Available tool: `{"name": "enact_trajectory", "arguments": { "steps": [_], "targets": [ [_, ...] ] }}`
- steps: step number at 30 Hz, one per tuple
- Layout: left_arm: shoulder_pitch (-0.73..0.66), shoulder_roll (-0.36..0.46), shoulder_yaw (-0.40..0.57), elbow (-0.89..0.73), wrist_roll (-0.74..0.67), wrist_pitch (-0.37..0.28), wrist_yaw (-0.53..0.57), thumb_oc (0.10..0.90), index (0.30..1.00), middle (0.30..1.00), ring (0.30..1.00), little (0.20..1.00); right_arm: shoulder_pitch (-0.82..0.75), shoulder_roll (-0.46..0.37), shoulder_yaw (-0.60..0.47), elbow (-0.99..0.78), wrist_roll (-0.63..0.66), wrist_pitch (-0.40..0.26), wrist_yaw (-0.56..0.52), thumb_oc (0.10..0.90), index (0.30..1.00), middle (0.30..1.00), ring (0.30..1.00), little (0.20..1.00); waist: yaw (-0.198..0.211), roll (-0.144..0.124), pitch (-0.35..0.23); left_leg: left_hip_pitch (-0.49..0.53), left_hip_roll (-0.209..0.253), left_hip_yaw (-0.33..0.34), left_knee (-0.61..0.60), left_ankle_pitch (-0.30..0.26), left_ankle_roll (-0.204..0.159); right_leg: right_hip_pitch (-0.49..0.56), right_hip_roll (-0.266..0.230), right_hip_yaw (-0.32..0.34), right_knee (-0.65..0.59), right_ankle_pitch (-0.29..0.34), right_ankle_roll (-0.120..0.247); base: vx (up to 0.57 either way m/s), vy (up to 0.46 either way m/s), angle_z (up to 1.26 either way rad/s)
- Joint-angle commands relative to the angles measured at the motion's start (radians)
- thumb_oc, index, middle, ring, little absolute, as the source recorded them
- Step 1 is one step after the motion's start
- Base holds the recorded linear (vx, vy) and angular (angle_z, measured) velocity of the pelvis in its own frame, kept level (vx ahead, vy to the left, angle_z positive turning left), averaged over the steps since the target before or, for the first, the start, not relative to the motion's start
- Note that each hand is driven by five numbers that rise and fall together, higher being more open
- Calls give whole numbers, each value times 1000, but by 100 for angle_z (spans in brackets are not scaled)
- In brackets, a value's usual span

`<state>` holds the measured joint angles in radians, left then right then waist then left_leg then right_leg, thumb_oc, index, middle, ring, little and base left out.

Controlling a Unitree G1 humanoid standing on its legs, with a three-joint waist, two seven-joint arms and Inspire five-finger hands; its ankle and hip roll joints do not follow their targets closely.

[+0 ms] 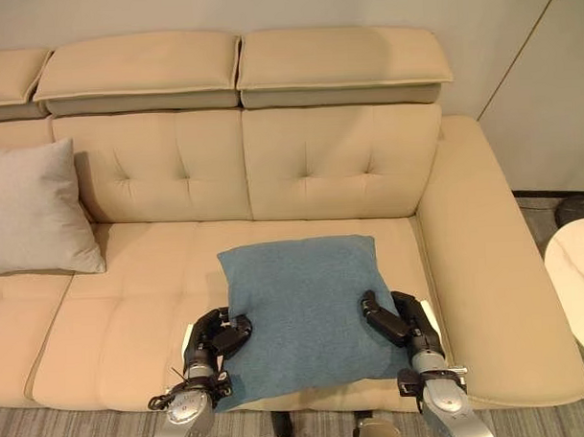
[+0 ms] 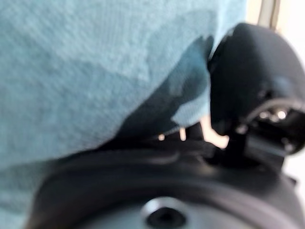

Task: Pick up all the scattered cushions and arrange them neatly on the sofa.

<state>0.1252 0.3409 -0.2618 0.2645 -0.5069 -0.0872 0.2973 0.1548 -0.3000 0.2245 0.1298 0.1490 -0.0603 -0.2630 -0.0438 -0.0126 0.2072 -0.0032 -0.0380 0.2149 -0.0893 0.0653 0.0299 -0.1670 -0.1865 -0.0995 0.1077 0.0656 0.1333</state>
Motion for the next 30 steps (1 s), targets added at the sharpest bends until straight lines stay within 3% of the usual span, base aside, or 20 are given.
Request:
{"name": "enact_trajectory", "arguments": {
  "steps": [1, 5, 14, 19, 26, 30],
  "targets": [
    [-122, -32, -28, -140, 84, -140, -40, 400, 300, 300, 300, 300, -154, 9, -19, -147, -27, -157, 13, 400, 300, 300, 300, 300, 4, 14, -5, -1, 21, -96, 13, -114, -19, 3, 49, -60, 43, -92, 24, 0, 0, 0],
    [-222, -38, -35, -138, 121, -155, 4, 400, 300, 300, 300, 300, -216, -16, -29, -146, -65, -158, -28, 400, 300, 300, 300, 300, -9, 13, 14, -90, 13, -105, 41, -108, -19, -49, 70, 20, 16, -77, 17, -46, 0, 14],
    [-540, -43, -84, -70, 211, -186, 135, 400, 300, 300, 300, 300, -507, -30, -6, -72, -105, -182, -162, 400, 300, 300, 300, 300, -10, 39, 5, -252, 20, -120, 25, -57, -32, -180, 60, -18, -39, -38, -4, -2, -36, 3],
    [-857, 11, -112, 24, 261, -214, 248, 400, 300, 300, 300, 300, -800, -72, 13, 7, -166, -206, -298, 400, 300, 300, 300, 300, -1, 54, 15, -326, 23, -143, 13, -31, -46, -255, 66, -15, -36, -37, -10, 16, -34, 8],
    [-1013, 34, -102, 6, 338, -239, 369, 400, 300, 300, 300, 300, -960, -113, 9, 11, -314, -206, -436, 400, 300, 300, 300, 300, 8, 67, 35, -358, 26, -165, 3, -24, -55, -294, 72, -9, -25, -50, -12, 36, -22, 7],
    [-1209, 117, -136, 131, 346, -219, 378, 400, 300, 300, 300, 300, -1128, -156, 44, 96, -339, -193, -489, 400, 300, 300, 300, 300, 11, 80, 46, -389, 25, -172, 2, -16, -64, -330, 72, -6, -8, -55, -13, 8, -5, 8]
  ]
}}
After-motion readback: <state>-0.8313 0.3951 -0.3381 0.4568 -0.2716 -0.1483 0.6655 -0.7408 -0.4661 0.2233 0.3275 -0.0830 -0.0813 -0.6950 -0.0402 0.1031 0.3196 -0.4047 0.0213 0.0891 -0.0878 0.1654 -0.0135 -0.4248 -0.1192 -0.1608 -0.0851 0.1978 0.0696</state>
